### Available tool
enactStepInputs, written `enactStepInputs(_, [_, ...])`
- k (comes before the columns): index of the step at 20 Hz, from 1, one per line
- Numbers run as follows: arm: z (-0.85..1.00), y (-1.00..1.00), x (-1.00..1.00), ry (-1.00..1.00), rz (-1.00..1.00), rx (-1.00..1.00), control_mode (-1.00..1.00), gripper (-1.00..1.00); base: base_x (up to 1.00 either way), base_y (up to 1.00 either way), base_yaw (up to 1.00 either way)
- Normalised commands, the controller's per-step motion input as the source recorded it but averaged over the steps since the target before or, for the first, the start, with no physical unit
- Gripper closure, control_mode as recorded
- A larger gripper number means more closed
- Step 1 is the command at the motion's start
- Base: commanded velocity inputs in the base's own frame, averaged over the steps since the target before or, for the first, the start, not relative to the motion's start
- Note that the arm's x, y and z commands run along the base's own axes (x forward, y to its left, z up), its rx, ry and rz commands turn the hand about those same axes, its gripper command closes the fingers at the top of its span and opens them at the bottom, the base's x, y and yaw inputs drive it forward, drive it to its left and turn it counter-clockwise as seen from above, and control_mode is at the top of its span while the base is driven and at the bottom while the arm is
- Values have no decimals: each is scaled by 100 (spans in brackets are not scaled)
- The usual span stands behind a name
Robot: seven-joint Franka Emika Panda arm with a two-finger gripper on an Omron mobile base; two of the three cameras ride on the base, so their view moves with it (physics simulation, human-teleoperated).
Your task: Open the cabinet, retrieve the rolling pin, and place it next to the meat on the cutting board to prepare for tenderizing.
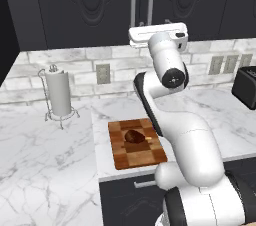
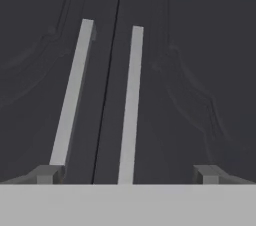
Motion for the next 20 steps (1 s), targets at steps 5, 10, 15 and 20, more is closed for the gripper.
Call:
enactStepInputs(5, [0, 4, 29, 0, 0, 0, -100, -100, 0, 0, 0])
enactStepInputs(10, [0, 0, 30, 0, 0, 1, -100, -100, 0, 0, 0])
enactStepInputs(15, [0, -1, 32, 0, 0, 2, -100, -100, 0, 0, 0])
enactStepInputs(20, [0, -4, 33, 0, 0, 2, -100, -100, 0, 0, 0])
